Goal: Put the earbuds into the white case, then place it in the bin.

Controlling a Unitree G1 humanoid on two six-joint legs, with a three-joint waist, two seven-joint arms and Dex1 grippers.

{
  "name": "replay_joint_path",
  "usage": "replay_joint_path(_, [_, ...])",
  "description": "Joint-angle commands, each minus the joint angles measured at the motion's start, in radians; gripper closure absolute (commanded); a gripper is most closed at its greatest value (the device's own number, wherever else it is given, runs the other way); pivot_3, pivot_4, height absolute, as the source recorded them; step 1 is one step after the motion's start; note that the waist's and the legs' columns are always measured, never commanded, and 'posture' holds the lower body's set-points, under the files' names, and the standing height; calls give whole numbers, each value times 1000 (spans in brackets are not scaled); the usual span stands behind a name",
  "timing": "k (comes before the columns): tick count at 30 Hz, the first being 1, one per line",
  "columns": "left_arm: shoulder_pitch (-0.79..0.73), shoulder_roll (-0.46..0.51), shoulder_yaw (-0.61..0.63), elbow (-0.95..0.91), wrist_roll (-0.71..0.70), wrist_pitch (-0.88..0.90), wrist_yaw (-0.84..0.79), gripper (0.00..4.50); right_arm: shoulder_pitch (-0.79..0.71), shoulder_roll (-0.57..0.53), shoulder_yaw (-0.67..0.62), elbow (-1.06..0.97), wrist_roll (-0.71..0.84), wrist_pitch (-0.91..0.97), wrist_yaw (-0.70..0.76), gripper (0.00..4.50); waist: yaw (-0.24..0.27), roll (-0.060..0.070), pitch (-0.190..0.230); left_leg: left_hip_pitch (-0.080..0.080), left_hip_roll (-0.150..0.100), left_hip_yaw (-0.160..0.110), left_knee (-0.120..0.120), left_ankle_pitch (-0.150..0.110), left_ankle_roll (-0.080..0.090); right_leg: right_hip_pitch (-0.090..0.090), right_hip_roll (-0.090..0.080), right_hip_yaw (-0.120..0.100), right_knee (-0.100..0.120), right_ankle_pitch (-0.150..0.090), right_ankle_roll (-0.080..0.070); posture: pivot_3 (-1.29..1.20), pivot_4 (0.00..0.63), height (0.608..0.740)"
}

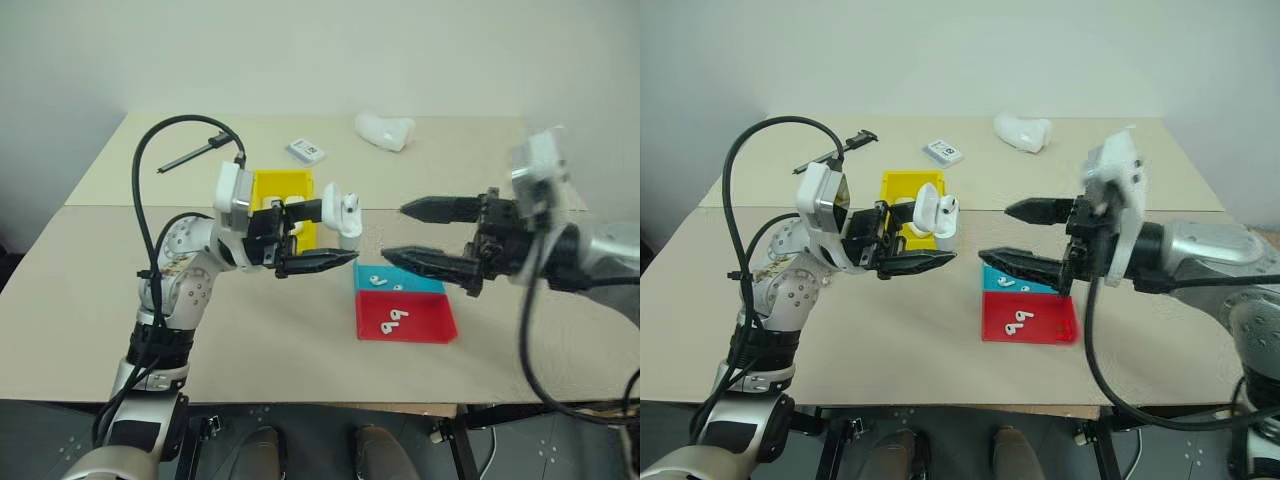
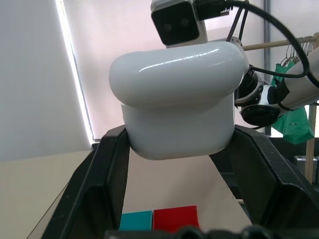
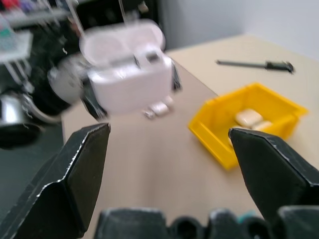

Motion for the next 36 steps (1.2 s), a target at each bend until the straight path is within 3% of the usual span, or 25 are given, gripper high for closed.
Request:
replay_joint_path(1, [-6,3,24,-30,-13,-12,7,1776,-71,-61,197,69,-320,-176,169,18,-3,0,0,0,0,0,0,0,0,-1,0,0,0,0,0,0,150,740])
replay_joint_path(5, [4,6,31,-37,-12,-16,11,1776,-236,-12,427,293,-608,-371,369,18,-15,0,0,0,0,1,0,0,0,-1,1,1,0,0,0,0,150,740])
replay_joint_path(9, [31,19,52,-66,-11,-21,27,1776,-448,120,649,659,-908,-658,575,18,-25,0,0,0,1,2,0,0,0,-1,2,2,0,0,0,0,150,740])
replay_joint_path(13, [59,28,71,-97,-10,-23,54,1776,-562,236,745,942,-1070,-873,690,187,-23,0,0,-1,1,4,0,0,0,-2,2,1,0,0,-1,0,150,740])
replay_joint_path(15, [76,35,80,-117,-11,-22,68,1776,-600,289,770,1063,-1139,-962,703,627,-20,0,0,-2,1,5,1,0,0,-3,2,1,0,0,-1,0,150,740])
replay_joint_path(18, [97,48,91,-142,-14,-19,85,1776,-644,359,781,1216,-1210,-1057,710,1625,-18,1,0,-3,1,5,2,0,0,-3,0,1,0,0,-1,0,150,740])
replay_joint_path(23, [123,71,109,-180,-20,-10,115,1776,-691,445,767,1374,-1276,-1145,730,1625,-19,1,0,-2,1,6,1,0,0,-3,0,-1,2,1,-1,0,150,740])
replay_joint_path(26, [129,77,110,-198,-24,-5,130,1776,-703,471,767,1426,-1315,-1179,726,2177,-19,1,0,-2,1,6,1,0,0,-2,0,-1,2,1,-2,0,150,740])
replay_joint_path(36, [133,85,101,-225,-33,0,159,1776,-687,506,751,1472,-1381,-1234,730,2177,-22,1,1,-1,1,7,1,0,0,-2,0,-1,3,1,-2,0,150,740])
